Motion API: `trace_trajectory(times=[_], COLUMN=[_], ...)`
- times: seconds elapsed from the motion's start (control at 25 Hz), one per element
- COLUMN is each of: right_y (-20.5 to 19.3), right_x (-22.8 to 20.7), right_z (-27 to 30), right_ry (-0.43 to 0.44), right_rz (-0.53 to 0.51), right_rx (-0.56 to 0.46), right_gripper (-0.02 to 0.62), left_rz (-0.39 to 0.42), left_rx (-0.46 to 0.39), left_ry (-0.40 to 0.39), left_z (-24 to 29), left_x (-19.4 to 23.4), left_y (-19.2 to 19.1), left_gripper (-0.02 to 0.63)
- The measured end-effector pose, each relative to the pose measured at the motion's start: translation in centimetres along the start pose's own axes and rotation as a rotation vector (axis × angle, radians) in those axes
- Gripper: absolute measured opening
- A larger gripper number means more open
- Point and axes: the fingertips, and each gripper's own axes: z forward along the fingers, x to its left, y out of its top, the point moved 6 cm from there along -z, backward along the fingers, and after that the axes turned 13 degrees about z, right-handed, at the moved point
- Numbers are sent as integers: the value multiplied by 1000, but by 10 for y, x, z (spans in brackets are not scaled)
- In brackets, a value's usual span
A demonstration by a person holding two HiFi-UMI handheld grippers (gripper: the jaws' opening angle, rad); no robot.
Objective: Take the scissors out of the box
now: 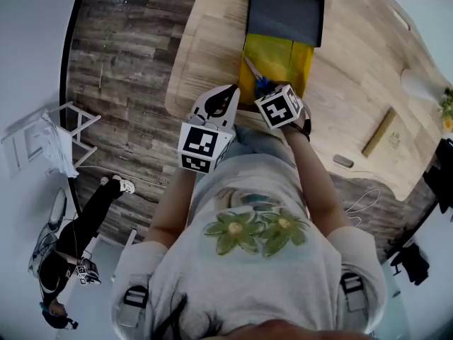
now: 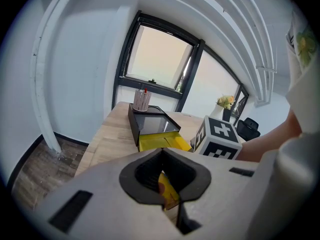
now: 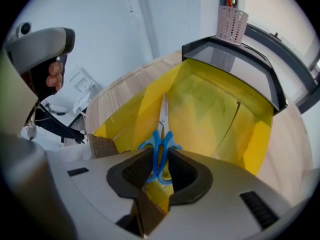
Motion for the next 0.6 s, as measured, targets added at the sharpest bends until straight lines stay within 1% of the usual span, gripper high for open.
trace_trajectory(times=[0.16, 0.4, 0.6], right_y=[-2, 0, 5], right_x=[-3, -9, -17], right_z=[-2, -9, -16], right_ry=[42, 37, 35], right_rz=[35, 33, 52], right_rx=[-39, -58, -94], right_gripper=[89, 86, 86], left_rz=[2, -1, -7], left_rx=[0, -4, -4], left_ry=[8, 26, 25], left_z=[-2, -5, -3], left_x=[2, 7, 7], left_y=[1, 2, 3], left_gripper=[6, 6, 6])
